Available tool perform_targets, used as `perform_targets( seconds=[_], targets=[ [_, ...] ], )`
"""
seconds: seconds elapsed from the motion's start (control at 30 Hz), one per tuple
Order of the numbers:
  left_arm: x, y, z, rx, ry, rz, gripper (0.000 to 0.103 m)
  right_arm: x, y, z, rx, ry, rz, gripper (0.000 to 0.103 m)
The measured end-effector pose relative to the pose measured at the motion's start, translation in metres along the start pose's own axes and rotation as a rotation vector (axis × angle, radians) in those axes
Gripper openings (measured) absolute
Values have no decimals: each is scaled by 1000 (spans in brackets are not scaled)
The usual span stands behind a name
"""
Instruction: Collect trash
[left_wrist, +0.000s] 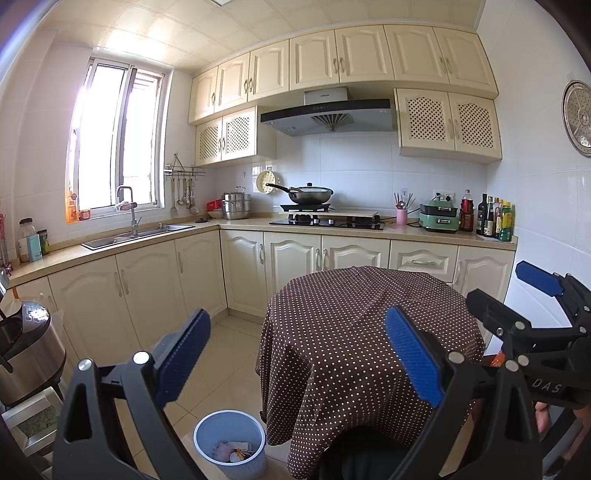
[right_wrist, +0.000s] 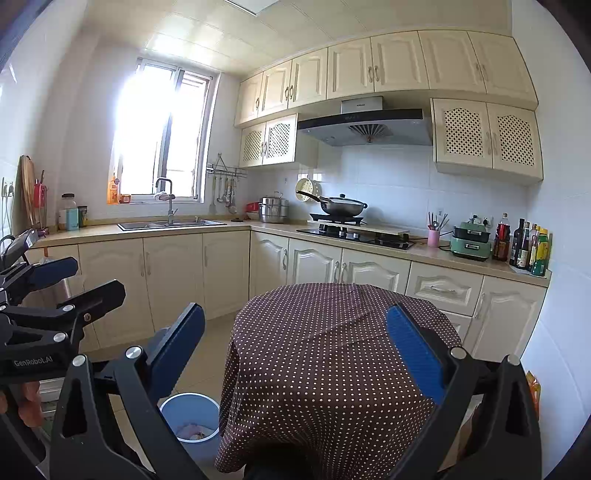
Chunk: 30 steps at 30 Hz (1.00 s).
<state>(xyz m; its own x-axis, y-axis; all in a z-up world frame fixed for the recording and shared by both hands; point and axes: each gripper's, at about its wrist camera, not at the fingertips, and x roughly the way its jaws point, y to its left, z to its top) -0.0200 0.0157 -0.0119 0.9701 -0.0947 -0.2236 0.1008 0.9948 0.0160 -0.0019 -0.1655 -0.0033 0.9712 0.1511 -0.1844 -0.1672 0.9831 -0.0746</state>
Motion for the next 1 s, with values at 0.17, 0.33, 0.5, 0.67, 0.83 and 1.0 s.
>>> perform_targets(
  seconds=[0.17,0.33,0.5,0.67,0.83,1.0],
  targets=[
    [0,-1,-1,0,0,-1,94,1,0,0,0,3,0,96],
    [0,-1,0,0,2,0,94,0,1,0,0,6,1,96],
    [1,-1,-1,1,3,-1,94,1,1,0,0,7,0,96],
    [1,-1,-1,1,3,0,94,3,1,1,-1,9,0,96],
    [2,-1,-4,1,7,2,94,3,3,2,-4,15,4,96],
    [2,-1,-6,3,10,0,94,4,3,2,-4,19,7,96]
  ],
)
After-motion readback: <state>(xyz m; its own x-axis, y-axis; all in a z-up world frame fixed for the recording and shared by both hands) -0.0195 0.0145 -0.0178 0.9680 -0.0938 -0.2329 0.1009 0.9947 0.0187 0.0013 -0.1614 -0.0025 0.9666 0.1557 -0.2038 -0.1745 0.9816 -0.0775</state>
